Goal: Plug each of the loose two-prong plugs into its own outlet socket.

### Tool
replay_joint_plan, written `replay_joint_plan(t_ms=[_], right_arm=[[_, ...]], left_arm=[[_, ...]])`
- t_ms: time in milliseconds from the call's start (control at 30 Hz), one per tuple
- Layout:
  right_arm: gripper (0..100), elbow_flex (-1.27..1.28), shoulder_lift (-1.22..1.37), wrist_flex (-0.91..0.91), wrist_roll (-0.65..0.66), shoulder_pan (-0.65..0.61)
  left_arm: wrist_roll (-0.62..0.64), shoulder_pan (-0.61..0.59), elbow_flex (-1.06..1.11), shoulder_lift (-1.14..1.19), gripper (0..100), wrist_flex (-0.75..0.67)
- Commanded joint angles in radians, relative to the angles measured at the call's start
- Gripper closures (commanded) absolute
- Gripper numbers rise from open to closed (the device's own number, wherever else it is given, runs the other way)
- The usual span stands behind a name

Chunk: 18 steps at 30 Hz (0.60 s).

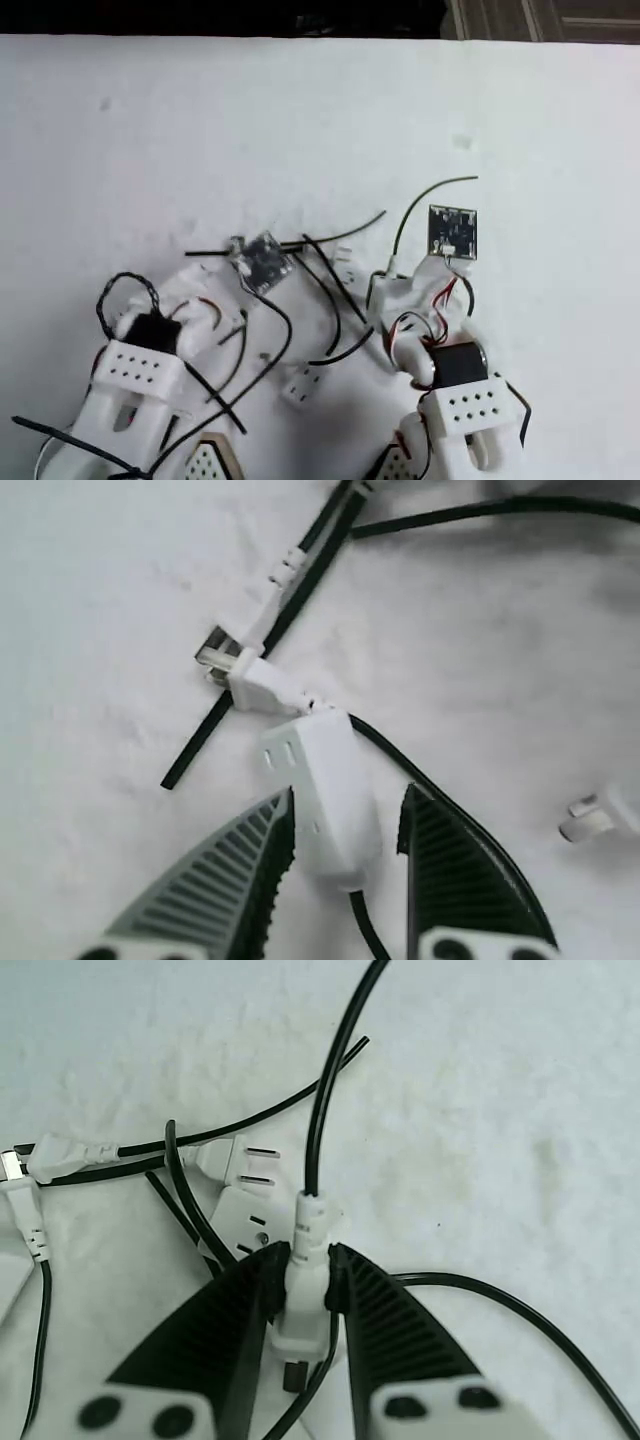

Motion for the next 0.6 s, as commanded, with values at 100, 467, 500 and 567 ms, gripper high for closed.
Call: replay_joint_plan(t_ms=[100,467,500,567], right_arm=[[98.1,-0.009,-0.013,-0.018,0.003,-0.005],[98.1,-0.009,-0.016,-0.018,0.003,-0.005],[98.1,-0.009,-0.016,-0.018,0.003,-0.005],[98.1,-0.009,-0.015,-0.018,0.003,-0.005]], left_arm=[[0.011,-0.077,-0.123,-0.022,82,0.043],[0.002,-0.142,-0.080,-0.013,82,-0.057],[0.002,-0.114,-0.051,-0.013,82,-0.061],[0.000,-0.050,-0.008,-0.013,82,-0.058]])
